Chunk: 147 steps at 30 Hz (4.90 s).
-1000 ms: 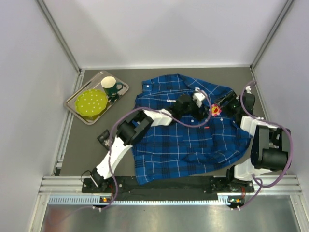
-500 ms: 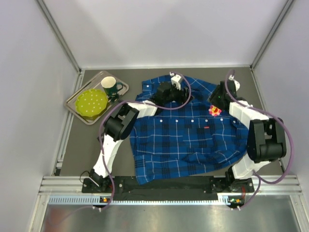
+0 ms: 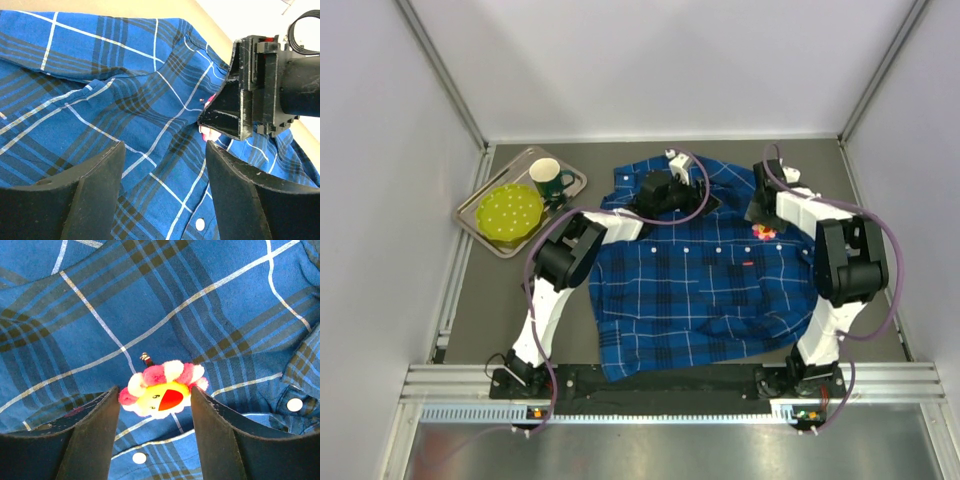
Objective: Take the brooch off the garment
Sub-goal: Pick up the brooch from the flattened clothing.
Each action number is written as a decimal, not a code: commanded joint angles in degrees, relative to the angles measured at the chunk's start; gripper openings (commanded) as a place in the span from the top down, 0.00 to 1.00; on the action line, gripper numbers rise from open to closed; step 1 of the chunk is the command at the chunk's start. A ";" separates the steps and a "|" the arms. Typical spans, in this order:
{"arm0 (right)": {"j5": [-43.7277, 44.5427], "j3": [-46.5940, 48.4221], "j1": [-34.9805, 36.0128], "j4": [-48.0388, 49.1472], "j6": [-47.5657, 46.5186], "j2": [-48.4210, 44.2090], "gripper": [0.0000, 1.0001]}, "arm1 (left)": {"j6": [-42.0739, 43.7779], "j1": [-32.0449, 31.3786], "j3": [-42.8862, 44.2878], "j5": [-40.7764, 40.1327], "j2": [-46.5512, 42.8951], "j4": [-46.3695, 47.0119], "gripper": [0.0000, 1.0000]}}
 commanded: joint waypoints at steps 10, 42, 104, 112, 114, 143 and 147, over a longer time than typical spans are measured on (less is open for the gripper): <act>0.87 7.19 0.79 -3.05 1.95 5.64 0.51 | -0.86 -0.40 2.71 1.44 -0.33 3.00 0.30; -31.57 -10.38 -13.09 28.23 0.98 -3.15 1.00 | -7.63 -2.24 13.86 10.23 7.93 0.54 0.30; -0.81 22.13 0.52 -16.32 -2.80 13.02 0.62 | 2.30 -2.42 11.15 6.89 3.01 -6.15 0.28; -0.99 22.05 0.61 -16.32 -2.27 14.17 0.82 | 2.48 -2.42 11.15 6.89 3.01 -6.41 0.28; -0.72 22.48 0.61 -16.33 -2.27 14.17 0.90 | 2.48 -2.42 11.32 7.06 3.10 -6.58 0.28; 0.60 0.79 -0.88 12.33 -3.06 -4.55 1.00 | -1.40 -6.11 28.28 13.57 15.76 -13.70 0.36; 1.91 -2.29 -1.58 12.94 -1.31 -7.18 1.00 | 0.72 -7.69 28.90 8.91 16.28 -14.50 0.41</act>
